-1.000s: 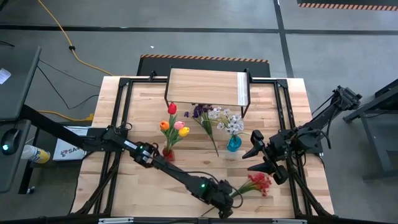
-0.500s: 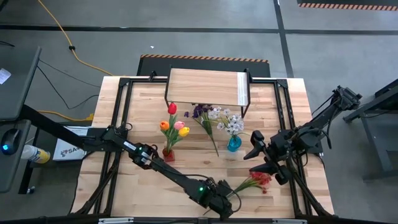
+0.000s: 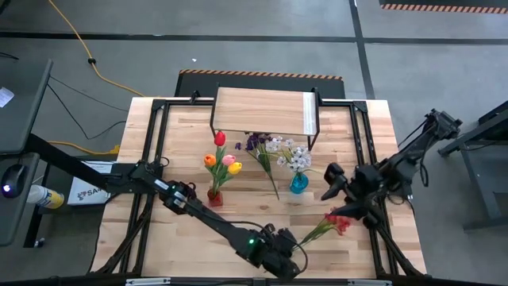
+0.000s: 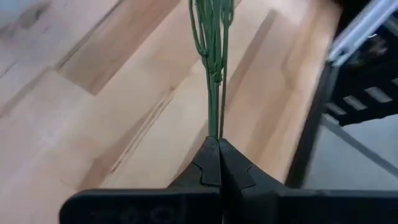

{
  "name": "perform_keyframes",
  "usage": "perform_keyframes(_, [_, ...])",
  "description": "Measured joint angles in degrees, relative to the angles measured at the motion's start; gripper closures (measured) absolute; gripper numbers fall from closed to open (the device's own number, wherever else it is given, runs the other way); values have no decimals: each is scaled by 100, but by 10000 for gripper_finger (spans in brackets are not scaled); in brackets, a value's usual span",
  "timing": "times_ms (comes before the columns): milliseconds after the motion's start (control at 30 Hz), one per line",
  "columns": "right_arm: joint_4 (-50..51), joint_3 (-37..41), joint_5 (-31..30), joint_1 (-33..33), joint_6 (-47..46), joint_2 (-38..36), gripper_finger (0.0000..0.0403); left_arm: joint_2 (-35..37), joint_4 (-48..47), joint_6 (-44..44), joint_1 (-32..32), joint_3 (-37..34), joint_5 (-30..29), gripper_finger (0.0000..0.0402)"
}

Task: Pick and place flowers into a vace then onto a shelf
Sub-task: Put the red flowers into the blue vase

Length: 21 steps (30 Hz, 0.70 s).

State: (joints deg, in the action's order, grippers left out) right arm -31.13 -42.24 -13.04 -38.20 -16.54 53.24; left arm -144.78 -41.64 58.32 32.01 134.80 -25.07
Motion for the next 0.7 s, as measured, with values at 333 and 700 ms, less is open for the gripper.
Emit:
perform_keyframes(333, [-279, -2, 300, 1, 159, -856, 210, 480, -237, 42, 334, 9, -907, 382])
perform_keyframes(700, [-110, -2, 750, 1, 173, -1343, 210, 1070, -359, 19, 616, 15, -1809, 382])
